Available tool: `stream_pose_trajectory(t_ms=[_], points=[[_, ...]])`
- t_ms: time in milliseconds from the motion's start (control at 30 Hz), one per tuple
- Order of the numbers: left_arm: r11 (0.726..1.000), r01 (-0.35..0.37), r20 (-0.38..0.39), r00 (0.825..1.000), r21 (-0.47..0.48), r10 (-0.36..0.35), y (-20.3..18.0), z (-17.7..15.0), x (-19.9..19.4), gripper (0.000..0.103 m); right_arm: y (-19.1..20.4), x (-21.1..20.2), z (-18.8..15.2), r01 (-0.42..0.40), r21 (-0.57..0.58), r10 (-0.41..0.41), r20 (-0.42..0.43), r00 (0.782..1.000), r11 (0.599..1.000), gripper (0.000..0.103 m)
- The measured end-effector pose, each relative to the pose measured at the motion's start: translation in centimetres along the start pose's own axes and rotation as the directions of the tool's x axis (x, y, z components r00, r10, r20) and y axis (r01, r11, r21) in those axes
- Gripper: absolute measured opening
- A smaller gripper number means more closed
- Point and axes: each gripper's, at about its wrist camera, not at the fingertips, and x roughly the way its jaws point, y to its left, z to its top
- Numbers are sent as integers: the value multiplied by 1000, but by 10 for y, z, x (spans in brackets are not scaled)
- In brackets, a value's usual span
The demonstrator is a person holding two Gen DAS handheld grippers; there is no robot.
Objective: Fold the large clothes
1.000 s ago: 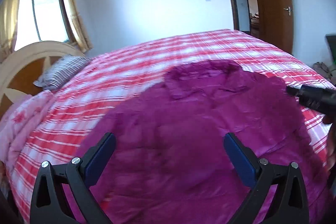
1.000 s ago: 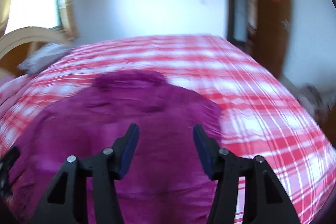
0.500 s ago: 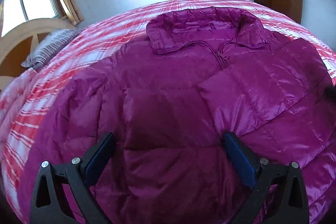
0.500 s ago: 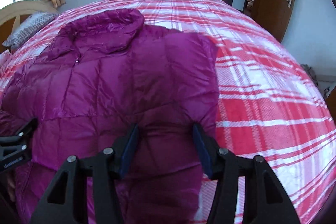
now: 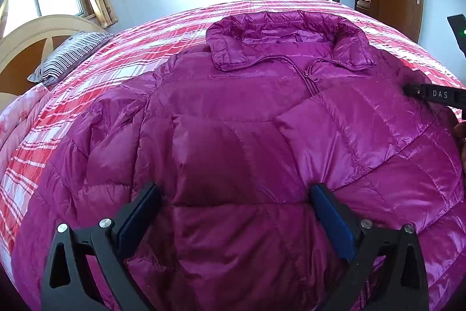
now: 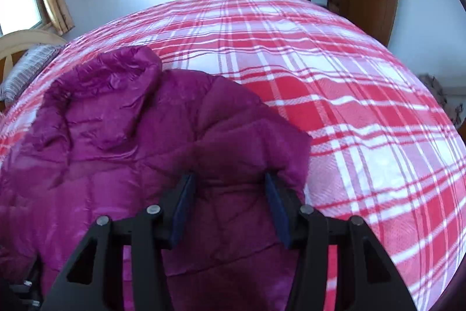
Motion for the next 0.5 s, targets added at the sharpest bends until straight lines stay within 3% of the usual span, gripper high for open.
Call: stream_pose_trajectory(t_ms=[167,267,367,500], points=[[1000,0,-1,1000,-4,0,0,-1,1,102,-4,1,-1,-1,-3,1,15,1000,1000,53],[1000,16,-6,1000,-18,-17,3,0,2,102,5,-20,1,59,-39,-59,-1,998,997,53],[1000,20,-6,1000,-21,-20,3,-1,2,102,17,-61,-6,14,-19,-13,20,1000,1000,55],[1000,21,-7,1000,-23,-22,3,0,3,102,53,-92,-33,-47,-73,49,24,999,996,58]])
